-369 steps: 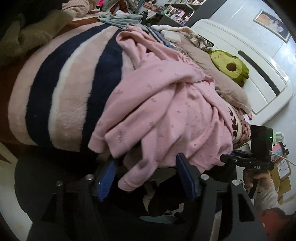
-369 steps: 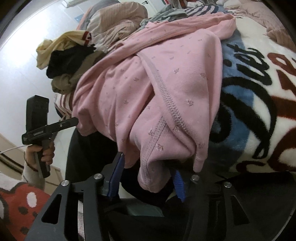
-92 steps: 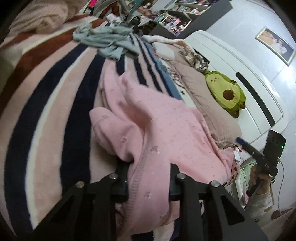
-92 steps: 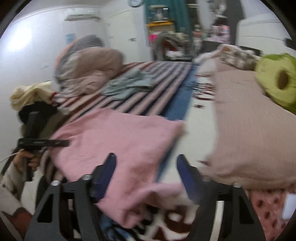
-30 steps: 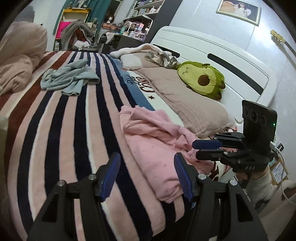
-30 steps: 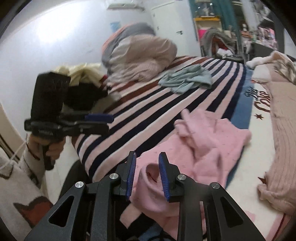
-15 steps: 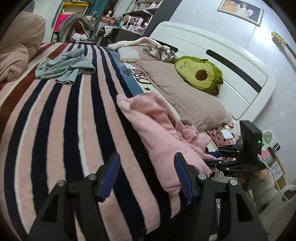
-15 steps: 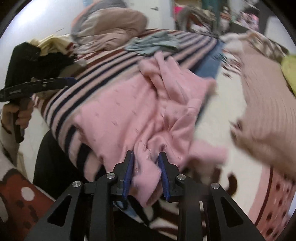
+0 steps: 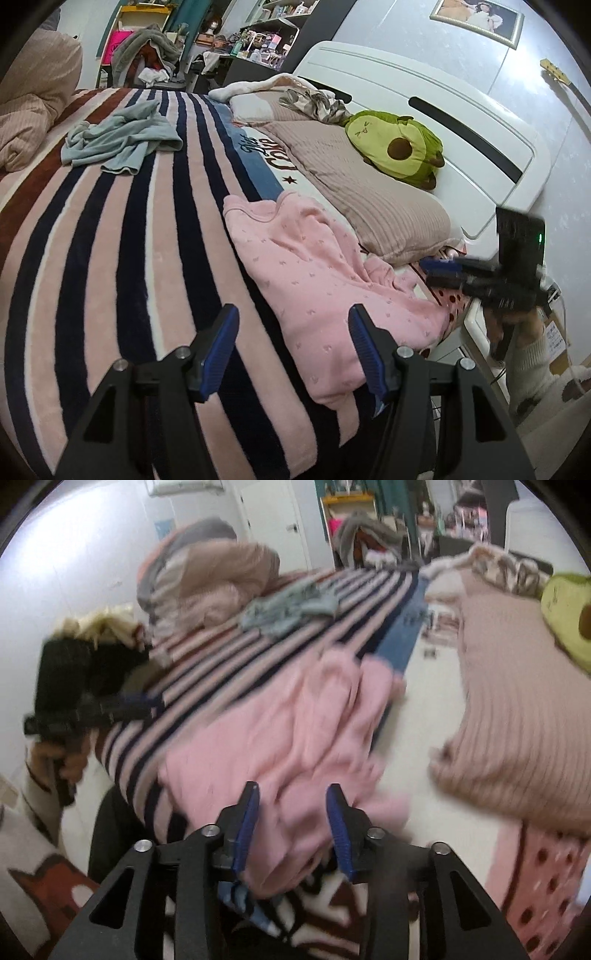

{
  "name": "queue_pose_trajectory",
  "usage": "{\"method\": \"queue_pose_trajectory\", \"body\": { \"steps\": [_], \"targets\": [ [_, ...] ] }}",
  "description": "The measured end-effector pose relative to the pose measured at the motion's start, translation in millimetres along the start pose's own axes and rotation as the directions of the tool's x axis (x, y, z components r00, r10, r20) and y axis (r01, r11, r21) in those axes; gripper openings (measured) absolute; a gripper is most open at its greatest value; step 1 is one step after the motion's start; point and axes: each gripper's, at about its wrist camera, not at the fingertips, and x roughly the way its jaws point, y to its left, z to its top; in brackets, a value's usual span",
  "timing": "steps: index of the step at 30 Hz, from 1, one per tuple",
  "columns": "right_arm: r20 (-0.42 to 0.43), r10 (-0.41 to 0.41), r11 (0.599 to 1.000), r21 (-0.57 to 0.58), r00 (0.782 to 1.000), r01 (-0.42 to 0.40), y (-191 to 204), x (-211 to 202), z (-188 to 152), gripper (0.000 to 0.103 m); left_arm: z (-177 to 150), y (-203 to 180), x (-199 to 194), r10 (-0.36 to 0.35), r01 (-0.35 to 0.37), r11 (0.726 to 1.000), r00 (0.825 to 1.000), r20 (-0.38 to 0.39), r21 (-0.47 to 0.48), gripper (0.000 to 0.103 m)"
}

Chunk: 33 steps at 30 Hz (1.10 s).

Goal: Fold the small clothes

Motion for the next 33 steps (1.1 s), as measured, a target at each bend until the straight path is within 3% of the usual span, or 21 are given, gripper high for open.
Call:
{"method": "queue_pose_trajectory", "body": {
  "steps": [4, 13, 14, 15, 16, 20, 23, 26, 29, 31, 33],
  "targets": [
    [-0.008, -0.027, 0.997, -0.074, 1.000, 0.026, -6.1, 26.0, 33.4, 0.045, 3.5, 4.3, 7.5, -0.004, 0.004, 1.000, 1.000, -0.006, -0.009, 0.058],
    [-0.185, -0.013, 0.994, -0.113, 0.983, -0.008, -34.5, 137.6, 65.1, 0.046, 12.8, 20.2, 29.1, -0.005, 0.004, 1.000, 1.000, -0.027, -0.023, 0.058],
    [-0.198, -0.021, 0.992, -0.126, 0.980, -0.004, -36.2, 145.3, 64.2, 0.043, 13.6, 23.0, 31.7, -0.003, 0.002, 1.000, 1.000, -0.029, -0.028, 0.058],
    [-0.199, -0.031, 0.989, -0.145, 0.980, 0.002, -35.9, 147.9, 63.3, 0.022, 14.5, 26.4, 34.7, 0.000, -0.001, 0.999, 1.000, -0.032, -0.033, 0.058],
    [-0.193, -0.043, 0.987, -0.163, 0.980, 0.011, -36.0, 148.5, 63.7, 0.010, 15.2, 28.9, 36.8, 0.000, -0.002, 0.999, 0.999, -0.034, -0.037, 0.058],
    [-0.099, -0.113, 0.984, -0.150, 0.989, 0.097, -44.6, 126.7, 66.7, 0.005, 18.7, 32.8, 44.9, -0.016, 0.014, 0.999, 0.999, -0.039, -0.040, 0.058],
    [-0.068, -0.141, 0.984, -0.123, 0.988, 0.132, -55.6, 111.2, 71.1, 0.005, 20.6, 28.4, 53.3, -0.058, 0.056, 0.998, 0.997, -0.048, -0.037, 0.058],
    [-0.130, -0.182, 0.977, -0.134, 0.975, 0.165, -59.7, 126.9, 66.4, 0.007, 19.2, 20.2, 63.9, -0.094, 0.092, 0.995, 0.993, -0.069, -0.034, 0.059],
    [-0.169, -0.247, 0.958, -0.192, 0.954, 0.214, -54.5, 144.8, 55.3, 0.016, 17.3, 11.2, 71.0, -0.105, 0.104, 0.994, 0.990, -0.093, -0.021, 0.059],
    [-0.142, -0.271, 0.950, -0.197, 0.952, 0.241, -51.6, 133.3, 54.5, 0.024, 18.4, 9.3, 69.3, -0.108, 0.107, 0.994, 0.989, -0.099, -0.016, 0.062],
    [-0.089, -0.269, 0.954, -0.160, 0.959, 0.252, -52.0, 108.8, 57.6, 0.038, 20.5, 9.9, 64.9, -0.108, 0.107, 0.994, 0.989, -0.098, -0.014, 0.067]
  ]
}}
